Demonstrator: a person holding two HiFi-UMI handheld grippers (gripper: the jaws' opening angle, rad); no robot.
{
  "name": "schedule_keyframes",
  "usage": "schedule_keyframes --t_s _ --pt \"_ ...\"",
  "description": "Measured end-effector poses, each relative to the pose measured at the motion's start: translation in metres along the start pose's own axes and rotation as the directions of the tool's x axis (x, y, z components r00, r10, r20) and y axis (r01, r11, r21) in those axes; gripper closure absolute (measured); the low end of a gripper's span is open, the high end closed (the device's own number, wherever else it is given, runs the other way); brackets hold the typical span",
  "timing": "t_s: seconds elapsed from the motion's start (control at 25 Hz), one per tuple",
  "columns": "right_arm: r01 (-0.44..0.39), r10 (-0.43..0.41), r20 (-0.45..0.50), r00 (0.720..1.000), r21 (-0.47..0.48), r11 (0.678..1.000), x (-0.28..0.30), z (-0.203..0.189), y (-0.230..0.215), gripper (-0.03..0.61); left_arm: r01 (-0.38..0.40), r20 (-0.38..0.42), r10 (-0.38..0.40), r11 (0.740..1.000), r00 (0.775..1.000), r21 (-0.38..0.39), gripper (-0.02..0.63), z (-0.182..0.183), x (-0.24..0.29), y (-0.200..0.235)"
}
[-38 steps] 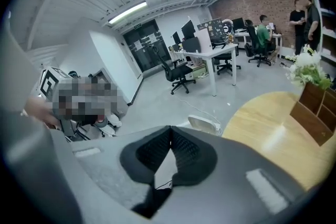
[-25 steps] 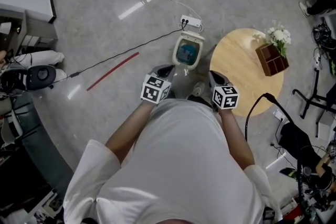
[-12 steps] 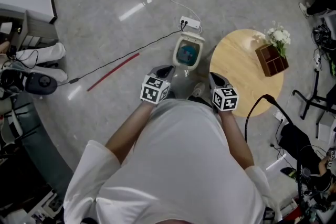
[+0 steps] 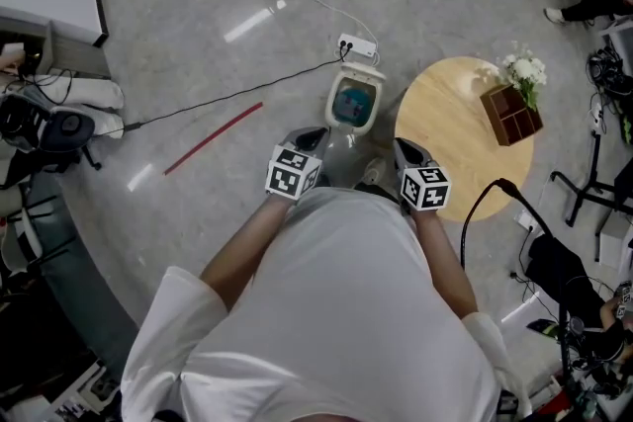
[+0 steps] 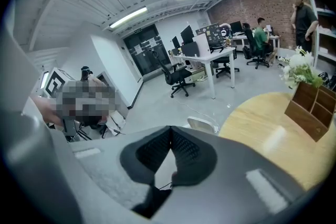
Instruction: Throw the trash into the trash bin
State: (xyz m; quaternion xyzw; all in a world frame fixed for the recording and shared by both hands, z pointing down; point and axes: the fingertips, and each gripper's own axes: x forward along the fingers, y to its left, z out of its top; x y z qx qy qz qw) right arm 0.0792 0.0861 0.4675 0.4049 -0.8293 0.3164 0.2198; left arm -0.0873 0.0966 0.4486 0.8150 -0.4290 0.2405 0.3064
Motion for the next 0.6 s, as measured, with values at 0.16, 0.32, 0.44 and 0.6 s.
schedule_keyframes --t_s 0.16,0.32,0.44,0.6 --pt "0.001 -0.001 0.002 1.0 0.008 1.0 0.0007 0.0 0.0005 0.58 0.004 -0.001 -0.004 1.0 1.0 -0.002 0.609 -0.0003 0.0013 -0.0013" --pt "-0.004 0.004 -0.002 1.0 0.006 1.0 0.0023 -0.0024 0.0029 0.58 0.005 -0.003 -0.005 1.0 1.0 0.0 0.609 -0.0002 0.0016 -0.0005" --pt "-0.004 0.004 -0.004 1.0 0.008 1.0 0.0029 -0.0035 0.0048 0.58 0.005 -0.003 -0.005 1.0 1.0 0.0 0.611 -0.0007 0.0004 0.0011" --pt "-0.004 0.004 -0.005 1.0 0.011 1.0 0.0032 -0.0036 0.0065 0.58 0.004 -0.004 -0.005 1.0 1.0 -0.004 0.609 -0.0019 -0.0013 0.0024"
